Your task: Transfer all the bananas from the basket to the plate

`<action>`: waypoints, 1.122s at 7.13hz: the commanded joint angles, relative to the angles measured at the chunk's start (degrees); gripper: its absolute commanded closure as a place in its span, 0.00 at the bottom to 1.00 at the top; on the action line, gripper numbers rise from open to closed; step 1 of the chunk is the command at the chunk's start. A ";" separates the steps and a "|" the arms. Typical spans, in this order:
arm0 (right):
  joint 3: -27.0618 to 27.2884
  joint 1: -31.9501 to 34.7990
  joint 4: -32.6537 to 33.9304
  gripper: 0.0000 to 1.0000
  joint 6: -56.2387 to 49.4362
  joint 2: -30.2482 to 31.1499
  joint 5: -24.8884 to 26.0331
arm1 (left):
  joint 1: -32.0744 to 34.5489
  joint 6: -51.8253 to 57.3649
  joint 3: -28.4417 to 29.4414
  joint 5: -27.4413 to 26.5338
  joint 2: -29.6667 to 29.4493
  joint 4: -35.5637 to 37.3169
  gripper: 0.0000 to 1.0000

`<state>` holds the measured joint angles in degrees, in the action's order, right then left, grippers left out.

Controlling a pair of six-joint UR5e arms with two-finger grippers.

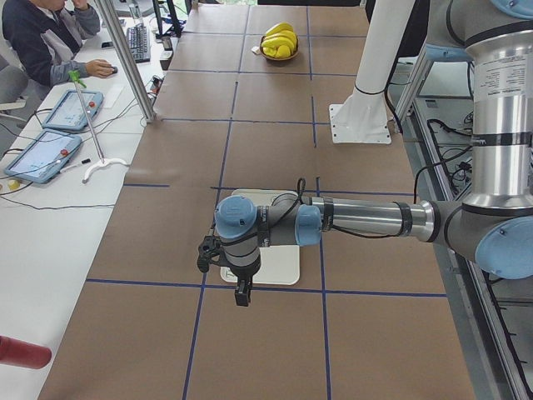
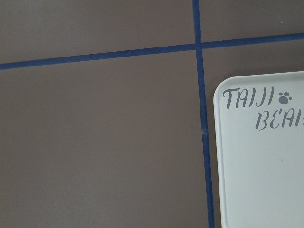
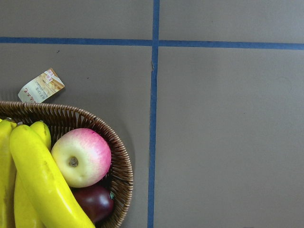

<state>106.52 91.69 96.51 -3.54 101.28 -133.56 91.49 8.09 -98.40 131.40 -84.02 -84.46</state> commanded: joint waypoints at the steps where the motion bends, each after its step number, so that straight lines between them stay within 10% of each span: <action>1: 0.53 -0.02 -0.79 0.00 0.03 -0.12 -0.12 | -0.43 0.09 0.05 0.00 0.00 0.00 0.01; 5: 1.49 -7.47 -16.42 0.01 1.69 -1.51 -4.25 | -1.49 0.00 0.40 0.09 0.00 0.00 0.01; 8: 10.17 -19.48 -20.38 0.01 24.28 -1.52 -4.27 | -2.11 0.00 0.84 0.00 0.09 0.09 0.01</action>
<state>112.95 77.75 77.91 10.58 99.76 -139.06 89.58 8.09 -97.73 131.46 -84.00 -84.41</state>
